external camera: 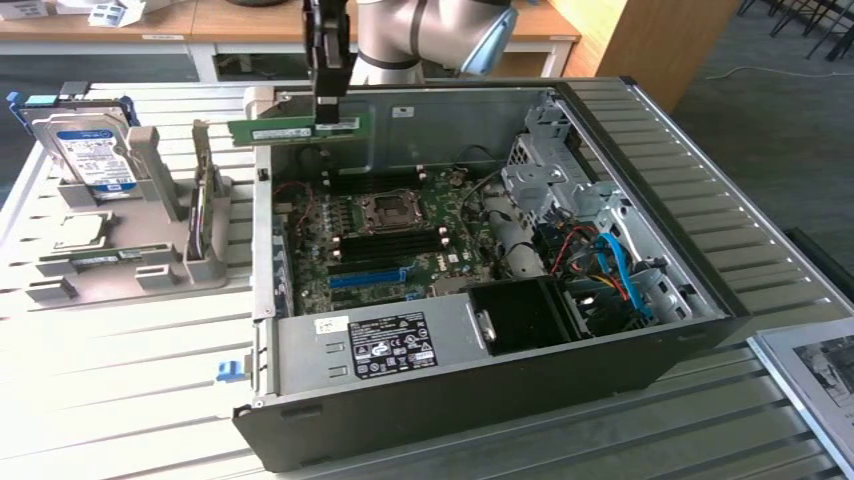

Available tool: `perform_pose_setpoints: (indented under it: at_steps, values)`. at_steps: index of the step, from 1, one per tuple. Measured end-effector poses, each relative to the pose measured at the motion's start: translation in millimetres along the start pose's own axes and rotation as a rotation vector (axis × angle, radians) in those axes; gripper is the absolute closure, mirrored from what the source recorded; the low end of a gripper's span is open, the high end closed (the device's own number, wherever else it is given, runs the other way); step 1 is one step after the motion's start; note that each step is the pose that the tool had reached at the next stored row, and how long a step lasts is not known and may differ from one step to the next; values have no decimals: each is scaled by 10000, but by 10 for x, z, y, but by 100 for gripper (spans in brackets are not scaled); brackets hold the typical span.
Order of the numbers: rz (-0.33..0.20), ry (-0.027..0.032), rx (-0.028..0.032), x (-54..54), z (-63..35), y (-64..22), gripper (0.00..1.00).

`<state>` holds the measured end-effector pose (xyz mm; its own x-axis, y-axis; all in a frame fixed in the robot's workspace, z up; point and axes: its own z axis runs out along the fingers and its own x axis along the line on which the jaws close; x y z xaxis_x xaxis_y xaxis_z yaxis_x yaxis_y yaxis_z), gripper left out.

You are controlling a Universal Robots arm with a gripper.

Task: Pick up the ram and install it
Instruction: 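Pick up the ram and move it above insertion slot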

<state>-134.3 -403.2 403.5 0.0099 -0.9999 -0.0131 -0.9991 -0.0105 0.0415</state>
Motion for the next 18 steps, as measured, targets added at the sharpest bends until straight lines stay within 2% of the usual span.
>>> perform_pose_setpoints:
  at_steps: [18]
  values:
    - [0, 0, 0, 4, -19, -462, 88]
